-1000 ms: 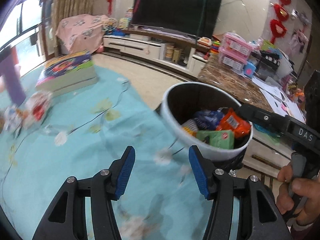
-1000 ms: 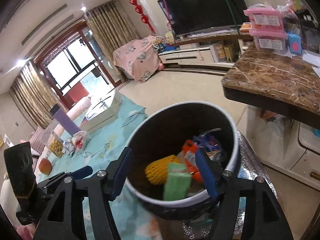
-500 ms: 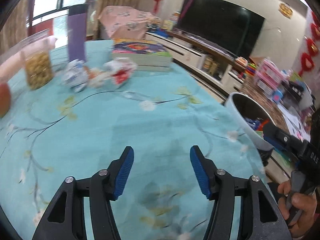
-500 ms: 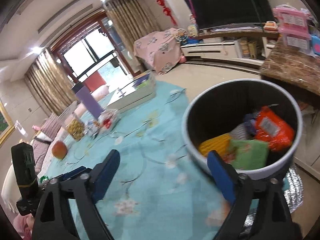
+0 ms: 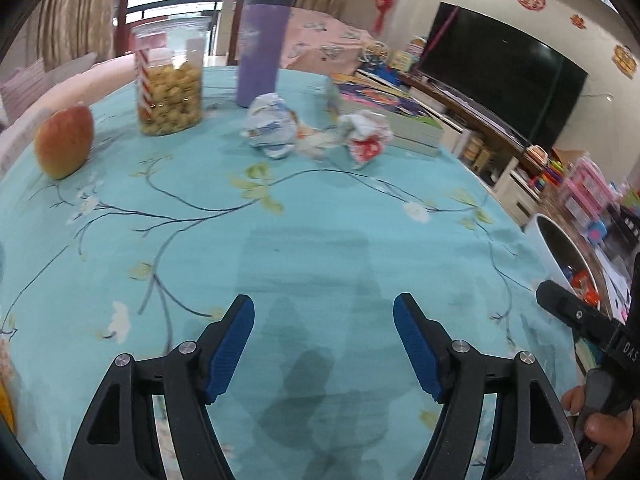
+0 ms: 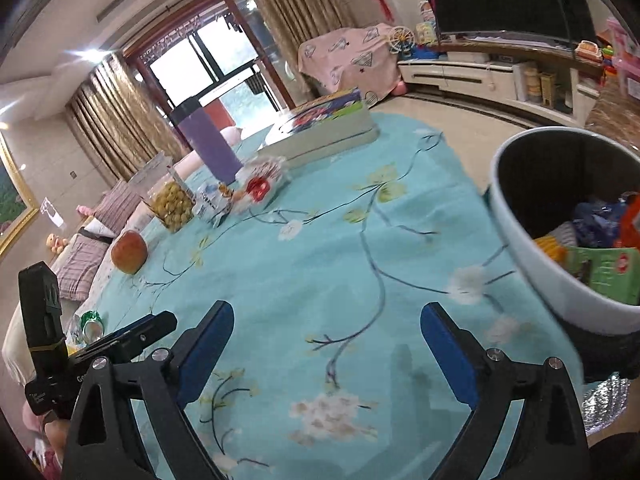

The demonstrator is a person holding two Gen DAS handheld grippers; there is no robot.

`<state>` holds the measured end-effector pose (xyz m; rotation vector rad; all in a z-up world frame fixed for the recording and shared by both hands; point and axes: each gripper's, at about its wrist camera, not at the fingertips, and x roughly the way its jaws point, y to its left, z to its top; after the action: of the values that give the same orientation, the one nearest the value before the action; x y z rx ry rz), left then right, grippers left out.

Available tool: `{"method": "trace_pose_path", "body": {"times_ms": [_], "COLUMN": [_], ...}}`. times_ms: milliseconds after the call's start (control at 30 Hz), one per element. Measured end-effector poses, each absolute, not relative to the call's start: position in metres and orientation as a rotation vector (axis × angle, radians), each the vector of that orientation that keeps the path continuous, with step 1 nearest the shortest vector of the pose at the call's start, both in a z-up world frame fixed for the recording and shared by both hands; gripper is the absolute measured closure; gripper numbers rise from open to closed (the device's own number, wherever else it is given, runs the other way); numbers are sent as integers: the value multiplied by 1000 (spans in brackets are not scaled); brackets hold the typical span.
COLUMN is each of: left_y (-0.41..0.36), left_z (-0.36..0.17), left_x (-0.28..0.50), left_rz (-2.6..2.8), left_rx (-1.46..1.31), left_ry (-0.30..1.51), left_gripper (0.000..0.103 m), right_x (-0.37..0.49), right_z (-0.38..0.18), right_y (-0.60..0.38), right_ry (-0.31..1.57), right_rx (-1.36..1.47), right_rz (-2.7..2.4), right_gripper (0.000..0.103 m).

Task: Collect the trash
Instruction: 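Move both open grippers back over the table toward the crumpled wrappers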

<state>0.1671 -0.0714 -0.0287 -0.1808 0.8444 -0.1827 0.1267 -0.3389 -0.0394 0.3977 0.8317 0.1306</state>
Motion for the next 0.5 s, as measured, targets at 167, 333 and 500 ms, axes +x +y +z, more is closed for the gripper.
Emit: {"method": "trace_pose_path", "body": {"times_ms": [167,333,500], "left_y": [-64,-54,-49], "left_z": [-28,-33,-33], "left_x": [173,191,215], "left_rz": [-155,-134,-121], "left_rx": [-184,-184,-174], "left_ry": [841,845,845], "left_gripper": [28,25,25], "right_x": [138,152,171], "right_z": [-46,-50,-51], "right_y": [-324,-310,-301], "right_ry": [851,868,872], "right_rx": [380,370,365], "right_rz": [150,168,183], "right_gripper": [7,7,7]}}
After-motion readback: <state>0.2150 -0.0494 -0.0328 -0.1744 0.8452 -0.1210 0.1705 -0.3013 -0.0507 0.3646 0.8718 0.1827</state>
